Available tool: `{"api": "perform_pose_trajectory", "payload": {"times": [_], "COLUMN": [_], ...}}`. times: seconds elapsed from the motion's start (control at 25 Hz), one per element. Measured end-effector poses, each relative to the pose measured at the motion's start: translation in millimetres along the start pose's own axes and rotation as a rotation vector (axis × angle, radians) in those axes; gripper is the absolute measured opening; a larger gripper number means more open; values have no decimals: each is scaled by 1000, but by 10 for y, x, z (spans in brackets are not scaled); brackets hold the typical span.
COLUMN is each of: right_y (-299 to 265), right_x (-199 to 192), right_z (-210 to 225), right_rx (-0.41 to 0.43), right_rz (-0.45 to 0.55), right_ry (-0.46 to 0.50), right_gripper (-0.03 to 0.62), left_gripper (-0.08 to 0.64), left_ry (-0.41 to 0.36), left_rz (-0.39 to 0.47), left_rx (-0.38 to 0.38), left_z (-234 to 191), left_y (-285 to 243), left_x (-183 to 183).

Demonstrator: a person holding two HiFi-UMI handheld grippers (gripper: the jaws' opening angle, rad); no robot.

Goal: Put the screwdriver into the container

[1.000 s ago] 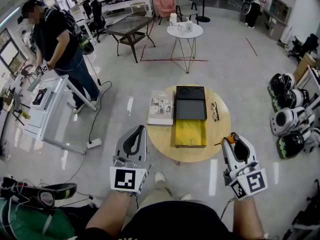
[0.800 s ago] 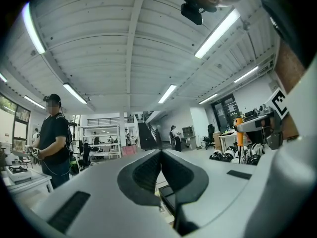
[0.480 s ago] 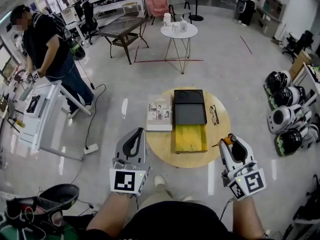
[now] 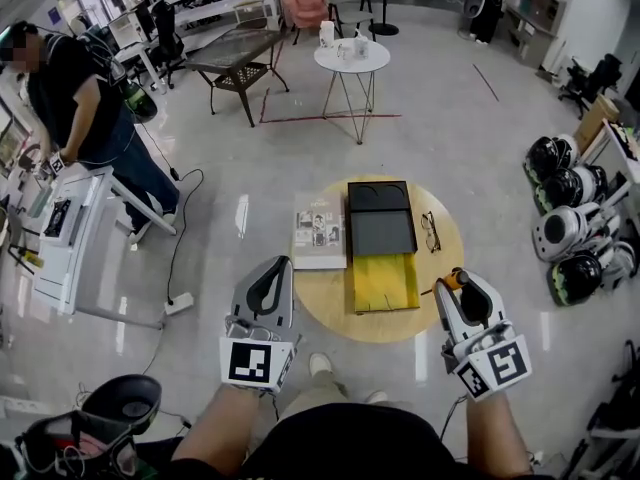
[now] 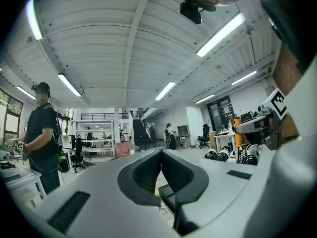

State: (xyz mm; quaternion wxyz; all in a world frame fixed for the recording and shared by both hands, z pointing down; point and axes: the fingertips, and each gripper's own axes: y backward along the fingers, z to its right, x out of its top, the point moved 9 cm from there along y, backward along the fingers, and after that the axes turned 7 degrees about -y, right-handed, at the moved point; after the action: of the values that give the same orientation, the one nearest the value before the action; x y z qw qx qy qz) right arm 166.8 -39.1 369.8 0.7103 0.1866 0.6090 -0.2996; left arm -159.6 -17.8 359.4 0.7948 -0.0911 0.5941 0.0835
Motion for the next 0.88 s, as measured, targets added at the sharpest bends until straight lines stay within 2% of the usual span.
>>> {"api": "perform_pose_trajectory", "payload": {"times": [0.4, 0.88], "right_y": [-326, -490], "right_x": [42, 148], "right_z": [-65, -237], "right_rx": [-40, -147], "right_rz": [-5, 23], "right_ry": [6, 13], "right_gripper": [138, 138], "left_gripper": [17, 17], "left_ry": [6, 19], "left_rz": [15, 74], "left_rx": [-76, -146], "left_z": [-255, -672], "left_y": [-355, -646], "left_x": [-113, -156]}}
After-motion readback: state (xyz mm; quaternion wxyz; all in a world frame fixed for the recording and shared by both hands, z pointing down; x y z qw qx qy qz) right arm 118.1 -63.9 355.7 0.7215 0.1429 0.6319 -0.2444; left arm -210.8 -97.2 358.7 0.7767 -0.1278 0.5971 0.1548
